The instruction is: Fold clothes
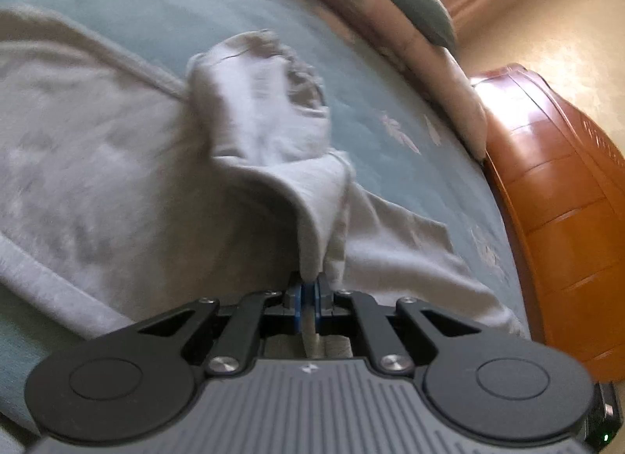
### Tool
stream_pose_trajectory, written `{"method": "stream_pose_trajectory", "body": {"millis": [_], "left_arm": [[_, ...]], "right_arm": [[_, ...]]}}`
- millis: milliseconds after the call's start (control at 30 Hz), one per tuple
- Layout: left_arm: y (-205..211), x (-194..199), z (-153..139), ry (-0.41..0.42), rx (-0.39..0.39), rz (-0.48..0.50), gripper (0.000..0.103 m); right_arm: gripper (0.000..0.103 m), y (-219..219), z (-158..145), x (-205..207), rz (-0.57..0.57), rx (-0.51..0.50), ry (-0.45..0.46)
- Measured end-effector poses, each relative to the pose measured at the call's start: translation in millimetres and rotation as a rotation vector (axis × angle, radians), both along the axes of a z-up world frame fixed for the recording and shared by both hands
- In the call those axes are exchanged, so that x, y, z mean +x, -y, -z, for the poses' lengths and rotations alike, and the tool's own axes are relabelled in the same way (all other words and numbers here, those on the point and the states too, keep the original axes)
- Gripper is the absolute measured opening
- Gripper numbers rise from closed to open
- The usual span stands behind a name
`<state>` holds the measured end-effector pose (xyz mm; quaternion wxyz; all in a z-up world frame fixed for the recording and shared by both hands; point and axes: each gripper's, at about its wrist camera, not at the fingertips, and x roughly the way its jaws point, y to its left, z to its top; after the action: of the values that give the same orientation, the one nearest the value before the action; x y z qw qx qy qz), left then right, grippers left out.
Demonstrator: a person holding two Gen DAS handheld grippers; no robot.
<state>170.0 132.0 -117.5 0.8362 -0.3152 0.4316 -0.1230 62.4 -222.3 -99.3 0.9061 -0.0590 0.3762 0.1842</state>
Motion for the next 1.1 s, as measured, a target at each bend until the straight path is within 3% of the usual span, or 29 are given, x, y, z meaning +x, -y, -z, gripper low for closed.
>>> {"method": "stream_pose_trajectory", "body": {"millis": [133, 300, 333, 433, 633, 800, 933, 967, 1100], "left_arm": [[-6.1, -1.8, 6.4, -0.023, -0.087, 0.029, 0.005], [0.7, -2.0, 11.1, -0.028, -0.077, 0.042, 0.019], [0.5, -2.4, 13.1, -0.032, -0.087, 0.035, 0.022], [0.1, -5.5, 16.1, -0.025, -0.100, 0.048, 0.046], [13.9, -1.8, 19.8, -0.029, -0.086, 0.063, 0.048], [19.1, -6.7, -5.5, 0.011, 0.013, 0.102, 0.052], [23.6, -16.3, -43.5, 0.086, 0.103, 0.157, 0.065], [24.2, -18.5, -53.3, 0.114, 0.105, 0.174, 0.071], [38.6, -10.0, -85.2, 0.220, 0.101, 0.251, 0.077]], "right_arm": [[0.073, -21.0, -2.6, -3.4, -0.120, -0.018, 0.045], [0.073, -41.9, 2.5, -5.0, -0.197, -0.103, 0.056], [0.073, -42.7, 2.8, -5.1, -0.194, -0.096, 0.054], [0.073, -40.9, 2.6, -7.8, -0.189, -0.080, 0.050], [0.073, -40.9, 1.7, -10.0, -0.196, -0.050, 0.045], [0.072, -56.5, -4.8, -4.8, -0.268, -0.024, 0.063], [0.072, -64.0, -7.3, 5.6, -0.273, -0.019, 0.071], [0.072, -63.1, -8.2, 9.3, -0.264, -0.006, 0.066], [0.073, -51.4, -12.8, 29.4, -0.214, 0.075, 0.032]]}}
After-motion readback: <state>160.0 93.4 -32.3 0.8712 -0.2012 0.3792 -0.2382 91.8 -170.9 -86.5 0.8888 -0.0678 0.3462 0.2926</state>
